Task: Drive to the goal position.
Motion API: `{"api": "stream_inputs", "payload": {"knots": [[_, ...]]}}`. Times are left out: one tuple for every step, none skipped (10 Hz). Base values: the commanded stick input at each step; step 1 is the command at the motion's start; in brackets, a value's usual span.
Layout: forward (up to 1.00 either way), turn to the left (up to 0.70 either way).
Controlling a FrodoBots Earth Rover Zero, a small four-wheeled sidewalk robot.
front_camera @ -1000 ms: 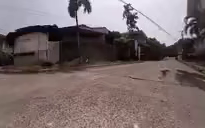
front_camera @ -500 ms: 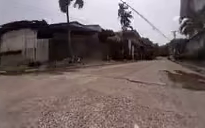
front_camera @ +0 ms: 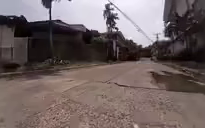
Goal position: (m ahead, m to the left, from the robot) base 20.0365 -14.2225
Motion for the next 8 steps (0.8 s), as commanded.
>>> {"api": "stream_inputs", "payload": {"knots": [[1.0,-0.38],[1.0,-0.38],[1.0,-0.38],[1.0,-0.38],[1.0,-0.38],[1.0,-0.34],[1.0,0.02],[1.0,0.02]]}}
